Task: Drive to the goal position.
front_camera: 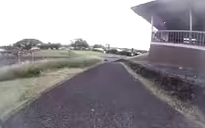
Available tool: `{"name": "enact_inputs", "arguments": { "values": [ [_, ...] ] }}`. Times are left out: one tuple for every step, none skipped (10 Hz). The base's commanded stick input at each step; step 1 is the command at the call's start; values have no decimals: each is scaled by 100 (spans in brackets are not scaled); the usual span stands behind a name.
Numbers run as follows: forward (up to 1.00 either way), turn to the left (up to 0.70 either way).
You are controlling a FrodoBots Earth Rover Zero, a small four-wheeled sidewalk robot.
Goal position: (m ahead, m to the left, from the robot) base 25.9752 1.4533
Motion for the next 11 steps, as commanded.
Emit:
{"name": "enact_inputs", "arguments": {
  "values": [
    [85,0],
    [85,0],
    [85,0],
    [85,-1],
    [85,-2],
    [85,-14],
    [85,-30],
    [85,-33],
    [85,-33],
    [85,-31],
    [85,-17]
  ]
}}
